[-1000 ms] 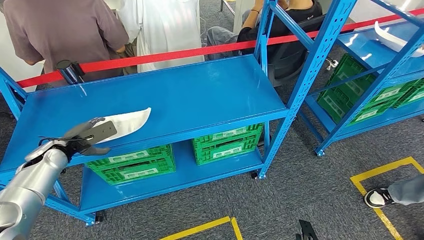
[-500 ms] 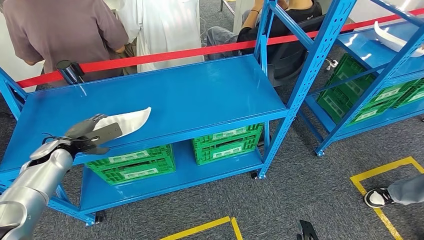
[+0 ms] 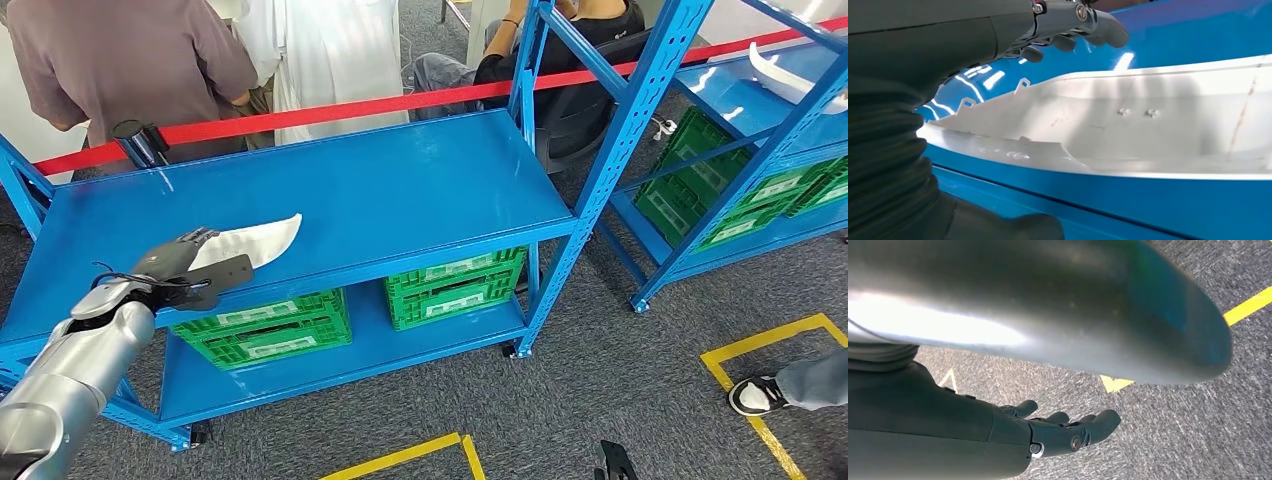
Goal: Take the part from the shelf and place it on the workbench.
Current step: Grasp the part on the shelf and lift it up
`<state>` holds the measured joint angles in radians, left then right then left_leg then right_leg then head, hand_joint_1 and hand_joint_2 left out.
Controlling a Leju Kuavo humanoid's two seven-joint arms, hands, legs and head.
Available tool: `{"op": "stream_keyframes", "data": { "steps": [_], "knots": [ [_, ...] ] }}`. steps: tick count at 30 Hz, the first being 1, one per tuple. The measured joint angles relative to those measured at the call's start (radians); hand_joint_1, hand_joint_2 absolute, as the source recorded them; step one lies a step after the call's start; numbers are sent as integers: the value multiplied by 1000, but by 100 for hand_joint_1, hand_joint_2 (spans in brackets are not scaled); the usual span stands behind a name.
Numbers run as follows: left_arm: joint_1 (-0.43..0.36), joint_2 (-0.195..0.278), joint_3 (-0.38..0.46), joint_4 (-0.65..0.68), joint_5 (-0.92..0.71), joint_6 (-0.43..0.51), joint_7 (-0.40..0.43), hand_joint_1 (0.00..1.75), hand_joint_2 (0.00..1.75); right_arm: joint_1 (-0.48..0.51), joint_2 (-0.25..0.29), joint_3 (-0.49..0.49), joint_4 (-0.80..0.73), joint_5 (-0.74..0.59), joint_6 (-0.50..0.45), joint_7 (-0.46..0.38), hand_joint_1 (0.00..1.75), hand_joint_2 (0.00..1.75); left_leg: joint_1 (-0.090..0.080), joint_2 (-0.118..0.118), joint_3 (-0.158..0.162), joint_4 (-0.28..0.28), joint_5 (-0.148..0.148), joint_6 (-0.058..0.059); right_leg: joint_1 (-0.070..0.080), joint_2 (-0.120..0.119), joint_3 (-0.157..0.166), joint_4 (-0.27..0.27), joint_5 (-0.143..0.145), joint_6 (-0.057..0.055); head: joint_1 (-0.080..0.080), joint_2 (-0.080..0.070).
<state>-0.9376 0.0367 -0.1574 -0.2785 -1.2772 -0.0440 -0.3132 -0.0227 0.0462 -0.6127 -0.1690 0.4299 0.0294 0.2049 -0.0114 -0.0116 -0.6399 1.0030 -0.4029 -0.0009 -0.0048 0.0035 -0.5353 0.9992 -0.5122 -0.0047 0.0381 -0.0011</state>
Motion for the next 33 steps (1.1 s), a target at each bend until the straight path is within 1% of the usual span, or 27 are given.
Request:
{"op": "stream_keyframes", "data": {
  "steps": [1,2,3,10,33],
  "knots": [
    [1,0,-7,0,-9,5,7,134,175,0,0,0,0,2,0,0,0,0,0,0,0,0,0,0,0,0,0,0,0,0,0,0],
    [2,0,-15,0,-16,9,12,162,175,0,0,0,0,3,0,0,0,0,0,0,0,0,0,0,0,0,0,0,0,0,0,0],
    [4,-1,-24,0,-23,14,18,174,175,0,0,0,0,4,0,0,0,0,0,0,0,0,0,0,0,0,0,0,0,0,0,0],
    [23,-3,-62,0,-41,36,34,175,175,0,0,0,0,8,0,0,0,0,0,0,0,0,0,0,0,0,0,0,0,0,0,0],
    [23,-5,-84,-4,-34,52,35,175,175,0,0,0,0,13,0,0,0,0,0,1,9,0,-2,-1,0,0,8,0,-2,0,0,0]
  ]
}}
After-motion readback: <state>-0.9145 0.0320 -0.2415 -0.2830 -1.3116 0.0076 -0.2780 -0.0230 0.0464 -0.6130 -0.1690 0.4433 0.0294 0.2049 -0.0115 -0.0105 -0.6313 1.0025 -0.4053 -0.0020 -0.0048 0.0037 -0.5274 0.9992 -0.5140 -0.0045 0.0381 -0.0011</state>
